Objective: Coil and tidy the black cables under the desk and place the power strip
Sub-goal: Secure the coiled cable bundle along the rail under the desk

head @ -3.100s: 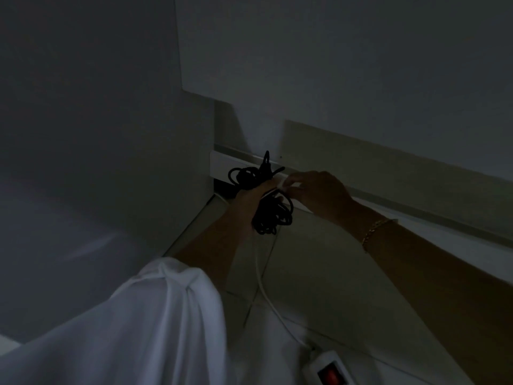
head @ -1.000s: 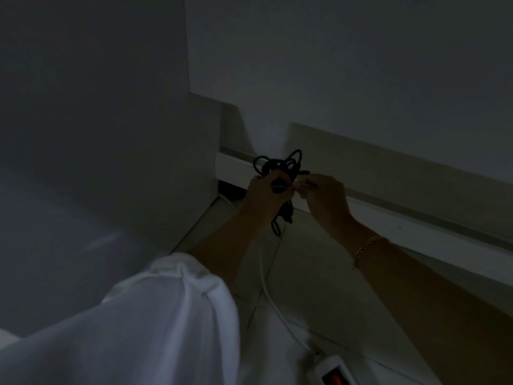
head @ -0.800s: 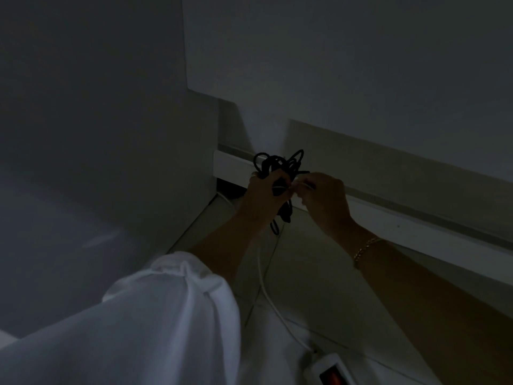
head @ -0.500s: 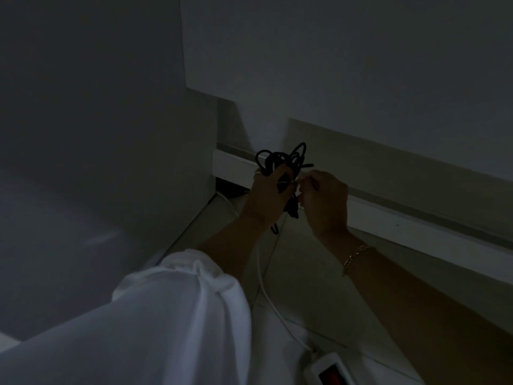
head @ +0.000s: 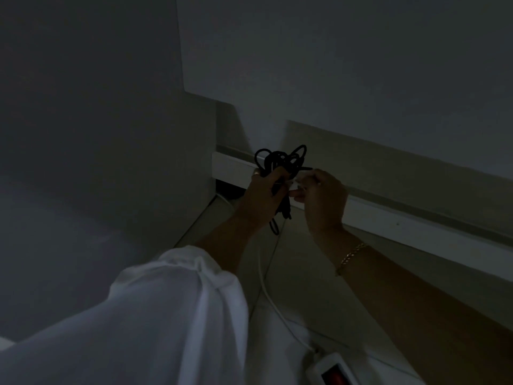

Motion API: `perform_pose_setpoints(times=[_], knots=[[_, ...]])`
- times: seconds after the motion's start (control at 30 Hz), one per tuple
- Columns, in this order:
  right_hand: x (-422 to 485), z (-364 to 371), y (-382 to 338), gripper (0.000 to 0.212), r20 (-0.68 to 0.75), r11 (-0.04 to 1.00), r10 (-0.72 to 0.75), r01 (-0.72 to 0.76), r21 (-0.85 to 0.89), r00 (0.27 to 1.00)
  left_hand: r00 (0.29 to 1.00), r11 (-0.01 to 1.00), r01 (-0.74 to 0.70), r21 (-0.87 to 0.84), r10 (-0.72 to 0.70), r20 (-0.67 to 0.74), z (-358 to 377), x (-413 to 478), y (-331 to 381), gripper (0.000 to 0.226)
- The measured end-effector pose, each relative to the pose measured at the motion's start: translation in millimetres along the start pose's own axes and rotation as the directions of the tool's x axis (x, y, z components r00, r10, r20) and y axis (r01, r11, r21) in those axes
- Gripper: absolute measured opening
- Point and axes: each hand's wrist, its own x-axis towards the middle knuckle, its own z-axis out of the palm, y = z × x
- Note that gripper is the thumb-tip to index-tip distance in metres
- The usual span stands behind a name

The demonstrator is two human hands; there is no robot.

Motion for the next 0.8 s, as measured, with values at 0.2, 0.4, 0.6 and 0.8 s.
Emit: perform_pose_setpoints(times=[0.2, 0.4, 0.6, 0.8], knots=[[-3, 4, -4, 0.029, -0.066, 0.980, 0.116, -0.103, 0.173, 0.991, 0.995, 0.993, 0.095, -0.074, -0.094, 0.015, -3, 5, 4, 0.021], [-4, 8, -8, 0.029, -0.082, 0.955, 0.178, -0.152, 0.253, 0.981, 0.984, 0.964, 0.167, -0.206, -0.175, -0.018, -5, 9, 14, 0.015], [-4, 17, -11, 0.009, 0.067, 0.949, 0.307, -0.311, 0.060, 0.949, 0.936, 0.802, 0.271, -0.532, -0.348, -0.047, -9, 10, 22, 0.016], [-6, 29, -17, 0.046, 0.314, 0.793, 0.498, -0.571, 0.212, 0.808, 0.849, 0.578, 0.362, -0.732, -0.528, 0.003, -20, 17, 32, 0.037]])
